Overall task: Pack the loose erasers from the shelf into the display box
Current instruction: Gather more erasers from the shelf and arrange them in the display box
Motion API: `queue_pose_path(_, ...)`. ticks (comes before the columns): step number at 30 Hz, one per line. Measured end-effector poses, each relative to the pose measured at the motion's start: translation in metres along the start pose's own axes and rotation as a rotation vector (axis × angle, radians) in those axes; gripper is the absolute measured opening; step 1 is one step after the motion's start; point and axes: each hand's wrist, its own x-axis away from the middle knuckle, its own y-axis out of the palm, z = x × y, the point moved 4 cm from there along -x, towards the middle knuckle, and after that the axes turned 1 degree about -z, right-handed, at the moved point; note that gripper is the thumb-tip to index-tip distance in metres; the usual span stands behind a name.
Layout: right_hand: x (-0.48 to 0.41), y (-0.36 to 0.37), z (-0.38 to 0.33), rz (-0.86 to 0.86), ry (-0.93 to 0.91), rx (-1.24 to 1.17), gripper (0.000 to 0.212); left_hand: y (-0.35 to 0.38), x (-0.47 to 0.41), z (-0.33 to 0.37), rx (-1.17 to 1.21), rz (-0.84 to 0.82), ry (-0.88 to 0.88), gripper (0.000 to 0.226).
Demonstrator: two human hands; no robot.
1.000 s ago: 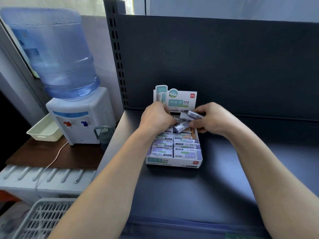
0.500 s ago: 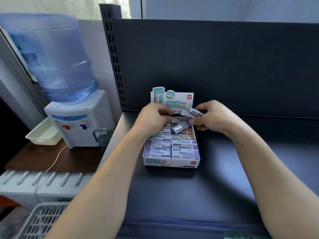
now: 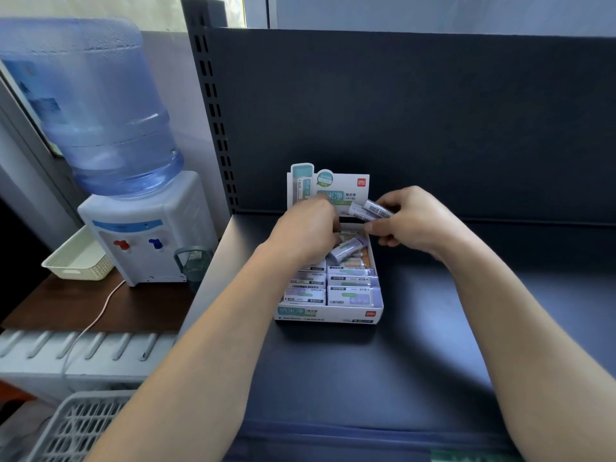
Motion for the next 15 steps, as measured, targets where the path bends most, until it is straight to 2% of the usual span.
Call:
queue_pose_path(6,-0.0006,-0.0005,0.0018,0.003,0.003,-0.003,0.009,-0.0027,0.0022,0.0044,0.008,0.026,0.01,0.015)
queue_pose_path(9,-0.0009,-0.0009,0.002,0.008,0.001,-0.008,0.009,-0.0042,0.0048,0.0026,0.164,0.033,-0.044,0.007)
queue_pose_path(12,-0.0013,-0.0009,0.0018,0.003,0.001,-0.015,0.009,-0.0076,0.0057,-0.0017,0.354,0.028,-0.12,0.009)
queue_pose_path(15,-0.0014,-0.0008,0.002,0.001,0.003,-0.01,0.009,-0.0065,0.0054,0.0001,0.346,0.021,-0.136,0.013)
